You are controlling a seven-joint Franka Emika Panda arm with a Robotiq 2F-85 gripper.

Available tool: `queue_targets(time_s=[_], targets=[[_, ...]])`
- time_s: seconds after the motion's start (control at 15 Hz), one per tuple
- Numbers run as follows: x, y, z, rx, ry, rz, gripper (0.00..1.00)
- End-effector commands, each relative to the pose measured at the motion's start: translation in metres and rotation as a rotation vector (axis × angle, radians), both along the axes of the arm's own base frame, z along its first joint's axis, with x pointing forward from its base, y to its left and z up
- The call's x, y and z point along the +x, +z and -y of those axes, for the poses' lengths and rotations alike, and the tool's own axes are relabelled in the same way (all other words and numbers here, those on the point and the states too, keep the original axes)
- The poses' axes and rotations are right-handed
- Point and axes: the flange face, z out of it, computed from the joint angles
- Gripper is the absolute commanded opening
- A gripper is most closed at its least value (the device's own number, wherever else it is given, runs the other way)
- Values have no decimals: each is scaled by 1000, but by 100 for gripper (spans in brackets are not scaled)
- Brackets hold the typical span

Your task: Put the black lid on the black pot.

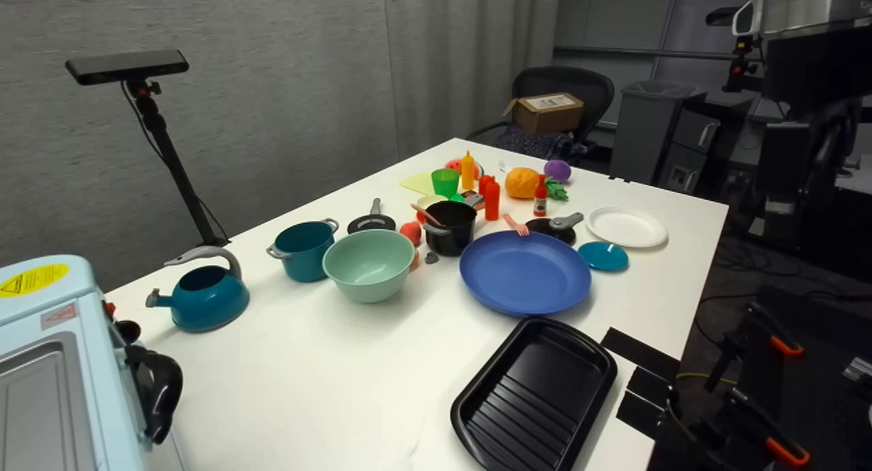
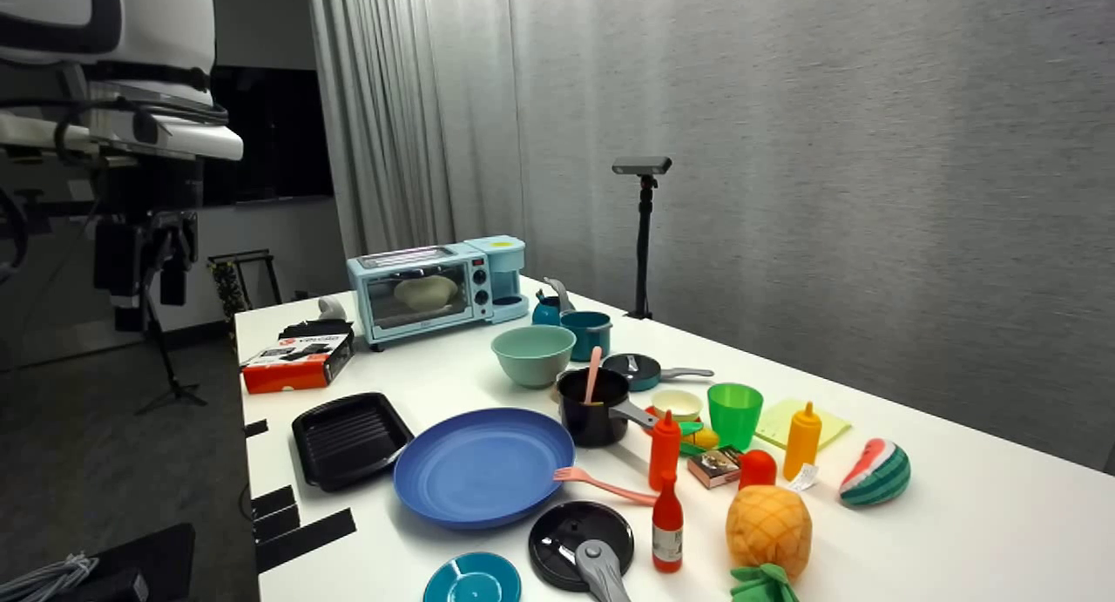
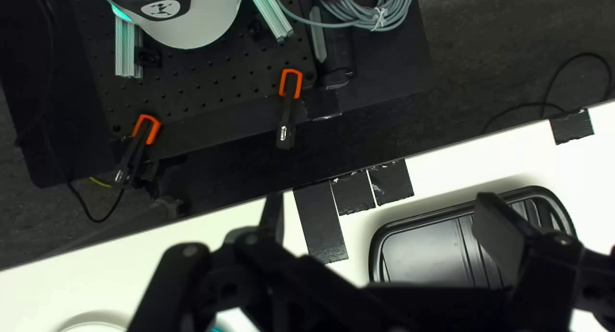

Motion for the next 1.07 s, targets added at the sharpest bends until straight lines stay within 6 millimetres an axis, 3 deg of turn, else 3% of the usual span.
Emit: queue_targets(time_s=[0.0,0.13,0.33,0.67,0.87,1.0], targets=[[13,-4,9,-12,-53,28,100],[28,-7,30,0,-140,64,100],[59,-25,76,-9,-304,103,100],[118,-47,146,-69,-409,150,100],[153,-54,170,-87,-402,154,100],[171,-57,175,-90,-415,141,100]])
